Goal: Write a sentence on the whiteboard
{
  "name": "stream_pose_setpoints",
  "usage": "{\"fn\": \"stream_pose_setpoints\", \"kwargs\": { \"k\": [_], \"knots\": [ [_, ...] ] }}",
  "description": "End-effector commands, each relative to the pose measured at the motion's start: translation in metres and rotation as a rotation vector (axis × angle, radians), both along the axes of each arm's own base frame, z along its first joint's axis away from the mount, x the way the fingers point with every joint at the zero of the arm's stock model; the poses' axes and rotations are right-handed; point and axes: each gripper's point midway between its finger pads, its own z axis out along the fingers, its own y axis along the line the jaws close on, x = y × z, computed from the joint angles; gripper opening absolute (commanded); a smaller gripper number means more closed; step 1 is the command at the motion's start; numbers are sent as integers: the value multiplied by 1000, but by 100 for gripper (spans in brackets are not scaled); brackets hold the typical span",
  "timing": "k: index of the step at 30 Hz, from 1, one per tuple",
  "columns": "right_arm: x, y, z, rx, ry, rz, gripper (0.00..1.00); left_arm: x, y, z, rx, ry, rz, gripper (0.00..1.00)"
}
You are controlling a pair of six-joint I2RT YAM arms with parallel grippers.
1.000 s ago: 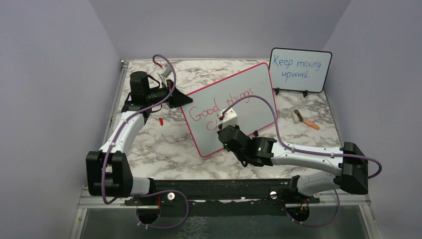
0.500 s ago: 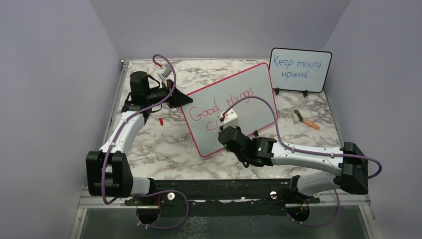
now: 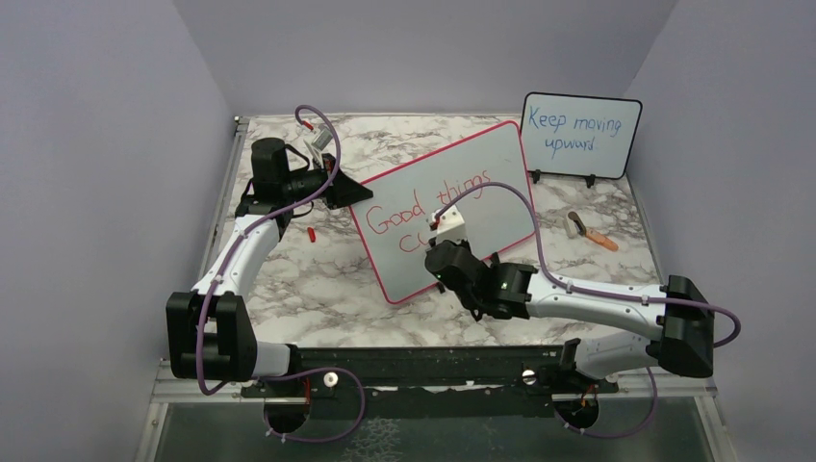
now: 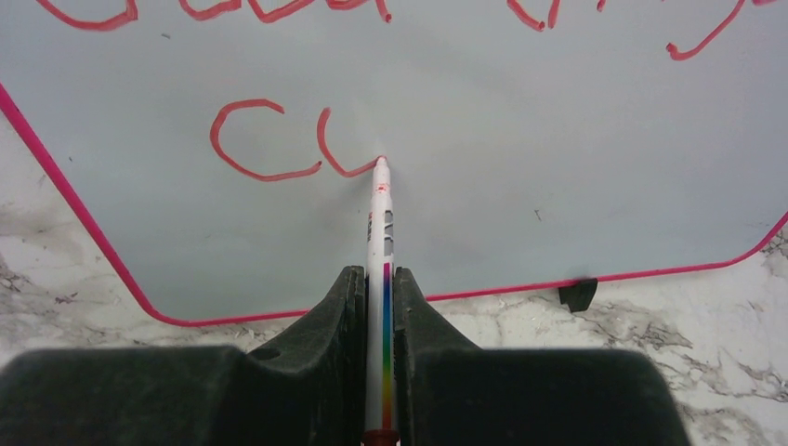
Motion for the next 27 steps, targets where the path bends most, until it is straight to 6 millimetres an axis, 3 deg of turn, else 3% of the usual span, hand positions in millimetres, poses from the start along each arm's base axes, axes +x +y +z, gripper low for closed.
{"fn": "stream_pose_setpoints", "kwargs": {
  "k": [1, 27],
  "knots": [
    [15, -9, 7, 3, -48, -58, 1, 10, 6, -33, 74, 48, 68, 0],
    [22, 20, 38, 71, -98, 33, 1, 10, 6, -34, 73, 50, 66, 0]
  ]
}}
